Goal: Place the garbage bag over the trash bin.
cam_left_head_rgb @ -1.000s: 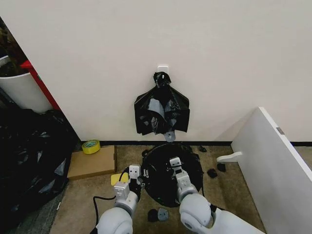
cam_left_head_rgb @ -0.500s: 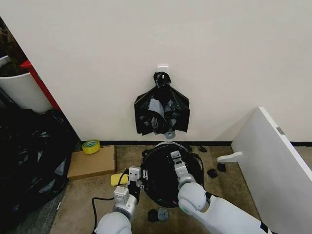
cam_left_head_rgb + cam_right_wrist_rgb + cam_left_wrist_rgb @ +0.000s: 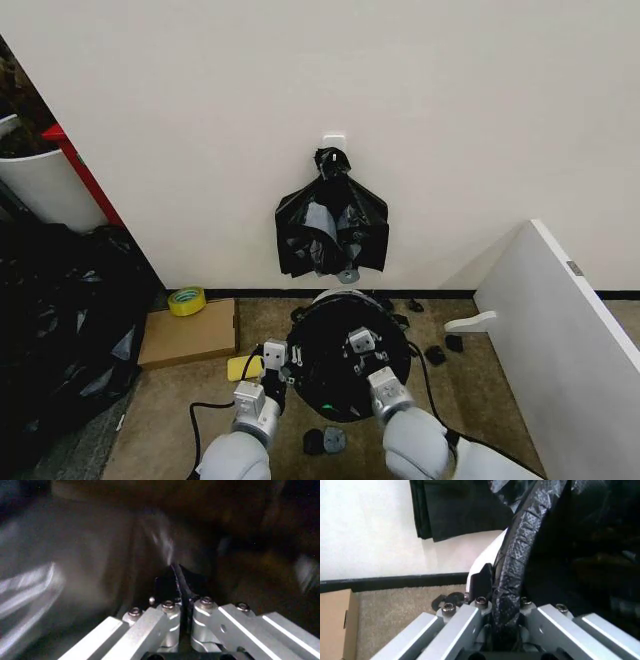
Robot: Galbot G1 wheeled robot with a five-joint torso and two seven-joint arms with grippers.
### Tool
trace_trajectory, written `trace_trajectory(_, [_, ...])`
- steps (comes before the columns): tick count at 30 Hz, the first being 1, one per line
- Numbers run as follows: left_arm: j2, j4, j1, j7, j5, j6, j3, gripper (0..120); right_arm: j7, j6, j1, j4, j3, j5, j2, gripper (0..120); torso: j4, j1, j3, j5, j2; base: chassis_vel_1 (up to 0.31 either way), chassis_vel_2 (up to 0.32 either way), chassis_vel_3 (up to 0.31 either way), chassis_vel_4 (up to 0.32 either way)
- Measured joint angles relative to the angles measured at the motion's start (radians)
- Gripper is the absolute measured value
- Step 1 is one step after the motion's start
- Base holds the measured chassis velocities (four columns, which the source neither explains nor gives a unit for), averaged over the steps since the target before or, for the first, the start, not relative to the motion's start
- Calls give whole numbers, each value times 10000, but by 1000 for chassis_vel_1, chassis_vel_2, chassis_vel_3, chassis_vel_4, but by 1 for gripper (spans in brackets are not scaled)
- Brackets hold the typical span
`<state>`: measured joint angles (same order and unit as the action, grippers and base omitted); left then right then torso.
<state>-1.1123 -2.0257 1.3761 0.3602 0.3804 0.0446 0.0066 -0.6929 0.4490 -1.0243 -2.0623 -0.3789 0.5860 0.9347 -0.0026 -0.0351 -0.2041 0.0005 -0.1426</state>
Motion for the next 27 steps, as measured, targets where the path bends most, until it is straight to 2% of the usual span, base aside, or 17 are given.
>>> trace_trajectory(4, [23,-27,10,-48,-4,-87,12,0,-241,686,173,22,42,836,183,0,0,0,0,0,0,0,0,0,0])
trace_trajectory(7, [65,-194,142,-85,-47,-165,16,0,-491,1224,452,541,-10,1213,509,0,1,0,0,2,0,0,0,0,0])
trace_trajectory(10, [93,-280,222,-87,-60,-178,13,0,-598,1387,588,857,-93,1209,701,0,1,0,0,1,0,0,0,0,0])
trace_trajectory(13, [155,-381,293,-88,-66,-190,-12,0,-468,1365,746,1413,-242,501,886,0,1,0,0,1,0,0,0,0,0])
trace_trajectory(17, [171,-427,315,-88,-65,-193,-19,0,-82,902,820,2068,-287,-610,973,0,0,0,0,1,0,0,0,0,0])
trace_trajectory(21, [168,-445,318,-84,-61,-196,-15,0,1068,-1232,781,3004,-87,-2790,902,0,-1,0,-1,1,0,0,0,0,0])
trace_trajectory(23, [180,-413,275,-82,-53,-200,-16,0,1346,-1805,692,2907,72,-2948,795,0,1,0,-1,4,0,0,0,0,0])
trace_trajectory(25, [192,-372,250,-84,-47,-203,-16,0,1374,-1881,632,2652,123,-2824,698,0,-1,0,-1,2,0,0,0,0,0])
trace_trajectory(27, [204,-291,198,-88,-45,-220,-14,0,1176,-1514,504,1827,153,-2047,397,0,0,0,-1,0,0,0,0,0,0])
